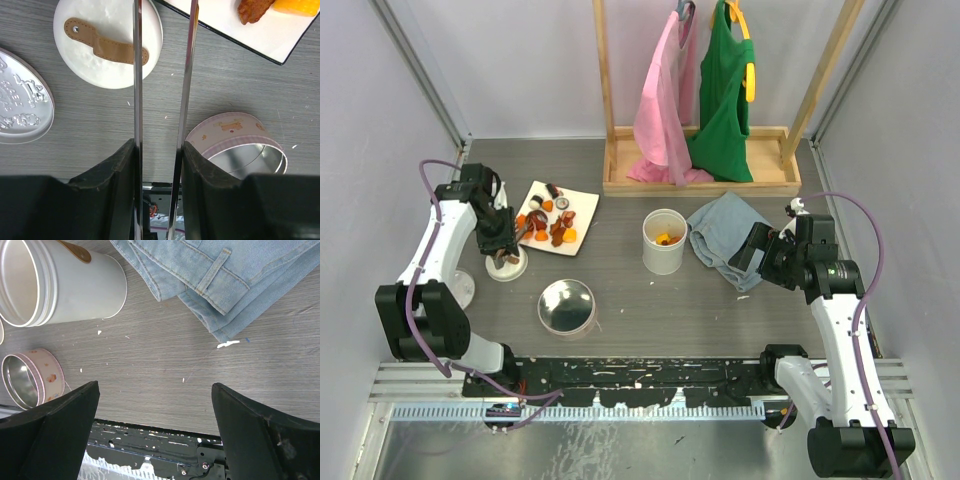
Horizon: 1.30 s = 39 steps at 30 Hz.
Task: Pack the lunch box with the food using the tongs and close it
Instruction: Pick up the fake food from the plate, then place the fake food in the packing box.
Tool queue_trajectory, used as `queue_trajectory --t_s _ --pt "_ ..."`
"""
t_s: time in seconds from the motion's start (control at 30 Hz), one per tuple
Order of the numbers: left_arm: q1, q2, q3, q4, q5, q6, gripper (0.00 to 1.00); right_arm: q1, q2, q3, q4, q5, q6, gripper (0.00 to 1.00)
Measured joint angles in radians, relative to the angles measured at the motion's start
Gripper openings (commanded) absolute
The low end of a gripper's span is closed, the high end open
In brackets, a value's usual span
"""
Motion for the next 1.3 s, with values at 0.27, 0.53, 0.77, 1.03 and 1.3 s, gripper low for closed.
queue_trajectory --t_s 0.27,0.53,0.77,1.03,1.3 --pt "-0.001 -0.002 0.001 -0.005 0.003 0.002 0.26 0.000 0.000 0.000 0.000 0.000 0.000 0.99" --pt "-0.001 -0.062 0.025 -0.011 0.018 -0.006 0.24 0.000 0.000 0.000 0.000 0.000 0.000 0.99" --pt "-0.002 -0.073 0.059 -0.014 0.043 -0.006 0.23 0.000 0.000 0.000 0.000 0.000 0.000 0.99" --pt "-0.002 -0.100 0.123 -0.042 0.164 -0.017 0.23 0.000 0.000 0.000 0.000 0.000 0.000 0.99" --pt "-0.076 -0.198 0.159 -0.023 0.328 -0.071 0.24 0.000 0.000 0.000 0.000 0.000 0.000 0.99"
